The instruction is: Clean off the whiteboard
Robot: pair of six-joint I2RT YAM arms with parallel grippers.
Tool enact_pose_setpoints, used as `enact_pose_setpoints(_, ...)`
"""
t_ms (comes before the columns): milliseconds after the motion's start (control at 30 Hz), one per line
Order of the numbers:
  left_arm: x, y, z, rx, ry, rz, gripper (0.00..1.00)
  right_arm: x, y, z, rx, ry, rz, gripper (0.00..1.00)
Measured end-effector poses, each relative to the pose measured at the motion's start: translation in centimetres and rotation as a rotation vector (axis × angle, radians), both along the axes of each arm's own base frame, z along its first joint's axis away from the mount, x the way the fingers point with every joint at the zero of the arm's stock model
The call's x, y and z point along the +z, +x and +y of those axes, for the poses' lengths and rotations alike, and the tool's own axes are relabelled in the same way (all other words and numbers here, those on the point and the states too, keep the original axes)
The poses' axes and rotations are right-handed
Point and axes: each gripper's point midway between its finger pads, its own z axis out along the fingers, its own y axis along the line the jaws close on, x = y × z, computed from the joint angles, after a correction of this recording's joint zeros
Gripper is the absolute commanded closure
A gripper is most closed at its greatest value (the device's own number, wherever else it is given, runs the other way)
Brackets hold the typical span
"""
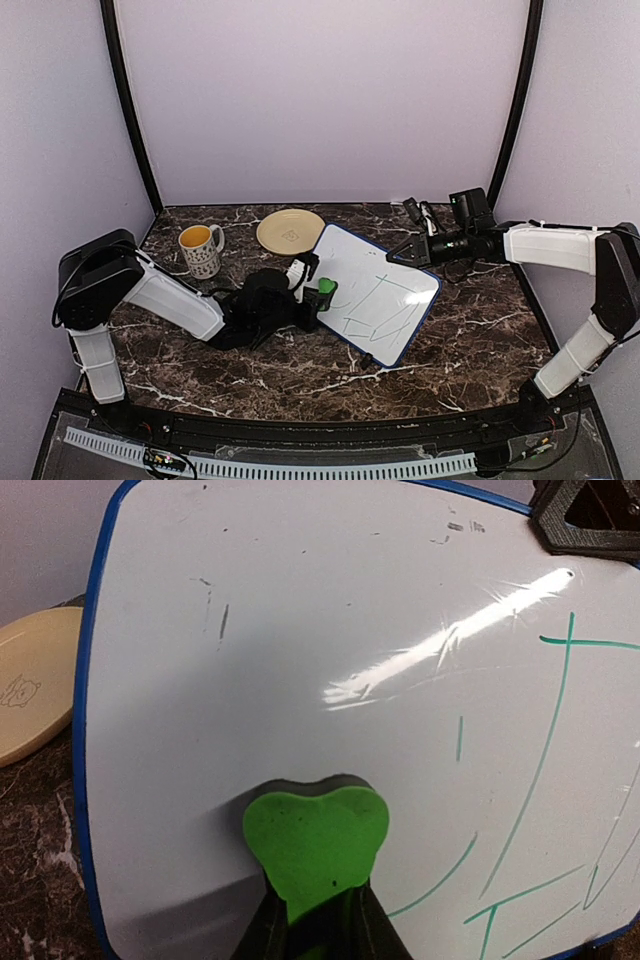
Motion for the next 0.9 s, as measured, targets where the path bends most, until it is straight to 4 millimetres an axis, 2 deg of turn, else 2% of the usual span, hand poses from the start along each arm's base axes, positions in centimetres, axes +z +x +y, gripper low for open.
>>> enact_pose_setpoints(100,-0.3,0.4,0.9,0.030,-0.012,0.012,1.00,0.0,0.0,0.0,0.000,0.000,0.000,1.00)
enact_pose_setpoints(267,-0.2,0.3,0.7,0.028,-0.013,0.007,1.00,0.0,0.0,0.0,-0.001,0.000,0.001,1.00)
enact_pose_setpoints(467,0.2,0.0,-1.2,0.005,0.023,-0.053,1.00,0.1,0.3,-0.3,-0.016,-0.005,-0.005,1.00)
enact_pose_setpoints(633,1.3,-0.7,-3.5,-0.041,0.011,-0.094,1.00,0.1,0.3,-0.3,-0.016,-0.005,-0.006,1.00)
enact_pose_setpoints(900,3.8,-0.2,-6.2,-0.085,0.010,-0.146,1.00,0.1,0.3,-0.3,-0.016,-0.005,-0.007,1.00)
